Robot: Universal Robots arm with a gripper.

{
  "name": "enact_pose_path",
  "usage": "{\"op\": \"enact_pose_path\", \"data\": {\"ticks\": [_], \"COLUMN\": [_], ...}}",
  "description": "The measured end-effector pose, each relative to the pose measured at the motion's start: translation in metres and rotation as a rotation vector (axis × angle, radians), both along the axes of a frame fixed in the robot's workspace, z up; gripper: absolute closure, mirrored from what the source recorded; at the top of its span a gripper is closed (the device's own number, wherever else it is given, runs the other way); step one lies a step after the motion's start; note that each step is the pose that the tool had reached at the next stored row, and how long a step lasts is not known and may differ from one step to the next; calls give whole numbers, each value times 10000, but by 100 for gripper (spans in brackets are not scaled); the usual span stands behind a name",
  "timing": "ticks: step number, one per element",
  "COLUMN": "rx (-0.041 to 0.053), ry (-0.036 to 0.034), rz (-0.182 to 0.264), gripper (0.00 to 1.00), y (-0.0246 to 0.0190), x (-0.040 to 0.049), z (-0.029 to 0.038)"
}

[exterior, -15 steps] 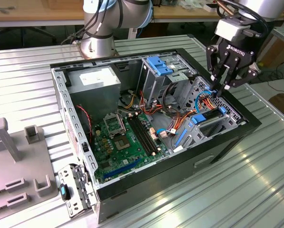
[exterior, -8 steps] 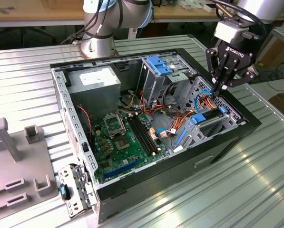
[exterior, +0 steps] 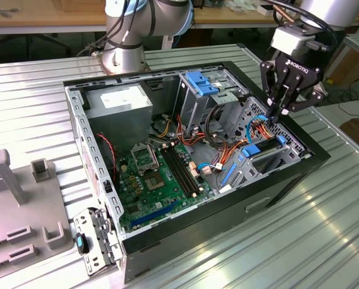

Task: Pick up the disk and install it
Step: 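Insert the second disk wire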

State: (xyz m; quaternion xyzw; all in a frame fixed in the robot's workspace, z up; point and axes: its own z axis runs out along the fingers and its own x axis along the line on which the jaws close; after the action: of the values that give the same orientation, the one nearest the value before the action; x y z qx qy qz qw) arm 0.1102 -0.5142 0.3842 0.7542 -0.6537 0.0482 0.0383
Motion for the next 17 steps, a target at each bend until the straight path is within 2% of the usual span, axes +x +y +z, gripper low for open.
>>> {"op": "enact_pose_path", "data": {"ticks": [8, 9, 10, 17], "rx": [1, 2, 2, -4], "ry": [0, 0, 0, -1], "rz": [44, 49, 55, 79], "gripper": [76, 78, 84, 84], "y": [-42, -49, -56, -105], "x": [0, 0, 0, 0], "z": [-48, -55, -61, -103]}}
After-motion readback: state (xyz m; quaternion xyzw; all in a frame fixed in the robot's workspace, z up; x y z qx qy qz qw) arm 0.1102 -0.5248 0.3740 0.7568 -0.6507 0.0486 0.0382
